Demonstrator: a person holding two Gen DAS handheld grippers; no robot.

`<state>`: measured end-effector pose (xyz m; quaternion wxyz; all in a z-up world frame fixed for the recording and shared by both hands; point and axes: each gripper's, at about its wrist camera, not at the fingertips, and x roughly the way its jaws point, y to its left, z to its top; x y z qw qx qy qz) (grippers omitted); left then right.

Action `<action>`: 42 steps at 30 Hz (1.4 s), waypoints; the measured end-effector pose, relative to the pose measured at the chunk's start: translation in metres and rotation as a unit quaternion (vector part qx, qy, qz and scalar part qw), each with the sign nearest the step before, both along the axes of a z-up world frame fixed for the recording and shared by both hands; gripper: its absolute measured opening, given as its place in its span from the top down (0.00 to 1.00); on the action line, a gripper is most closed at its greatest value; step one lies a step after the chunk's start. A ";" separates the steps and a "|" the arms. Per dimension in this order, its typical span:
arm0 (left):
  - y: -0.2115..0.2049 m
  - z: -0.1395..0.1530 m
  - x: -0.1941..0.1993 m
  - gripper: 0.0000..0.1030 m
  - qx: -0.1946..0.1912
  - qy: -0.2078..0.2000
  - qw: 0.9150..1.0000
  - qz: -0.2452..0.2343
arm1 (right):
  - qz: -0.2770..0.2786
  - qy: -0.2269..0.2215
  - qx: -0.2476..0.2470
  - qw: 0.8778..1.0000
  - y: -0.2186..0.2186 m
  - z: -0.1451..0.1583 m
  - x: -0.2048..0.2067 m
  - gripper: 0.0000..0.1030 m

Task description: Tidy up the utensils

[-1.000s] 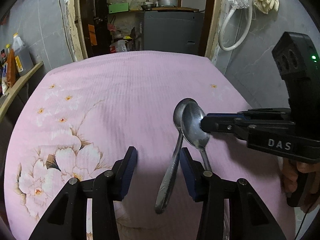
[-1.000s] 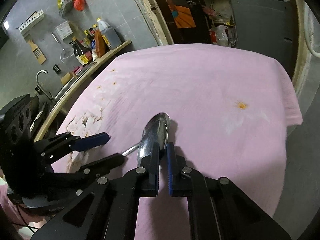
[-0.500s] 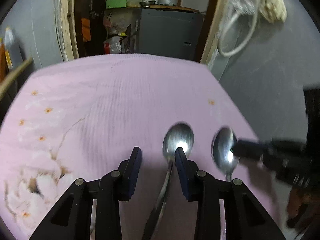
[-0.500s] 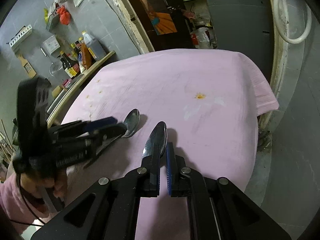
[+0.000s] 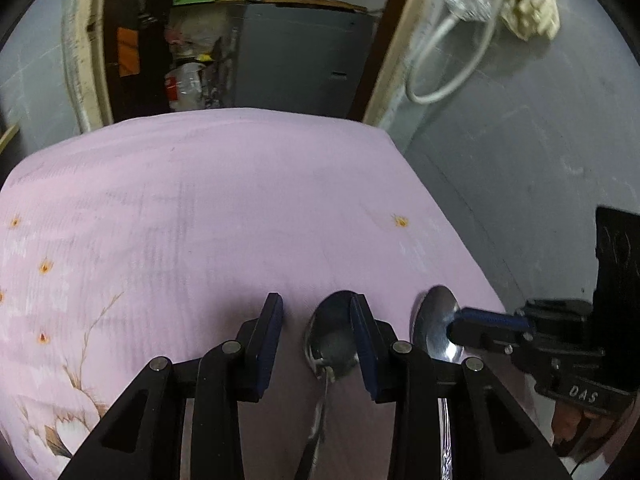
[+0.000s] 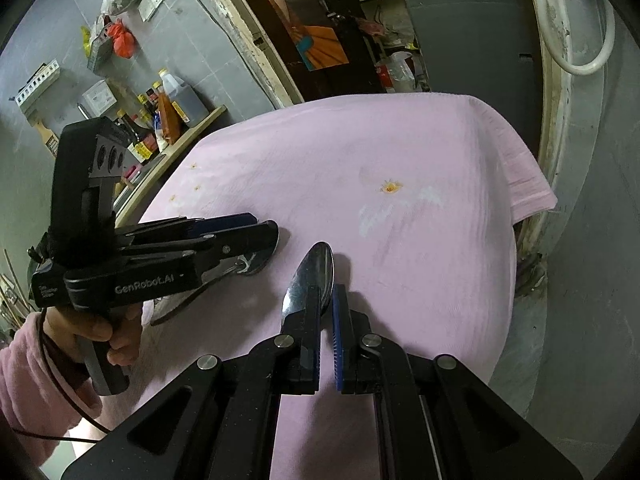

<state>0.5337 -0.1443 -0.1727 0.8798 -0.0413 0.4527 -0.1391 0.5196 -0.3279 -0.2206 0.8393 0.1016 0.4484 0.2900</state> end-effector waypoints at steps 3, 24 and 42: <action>-0.005 0.001 0.000 0.78 0.022 0.002 1.000 -0.009 | -0.005 0.008 0.008 1.000 -0.001 -0.003 0.001 0.95; 0.007 0.006 -0.043 0.98 -0.045 0.026 0.998 0.044 | -0.027 -0.005 -0.008 1.000 -0.005 0.018 -0.019 0.97; 0.027 -0.006 -0.059 0.98 -0.097 0.054 0.991 0.068 | -0.011 0.060 0.052 0.997 -0.010 -0.015 -0.010 0.86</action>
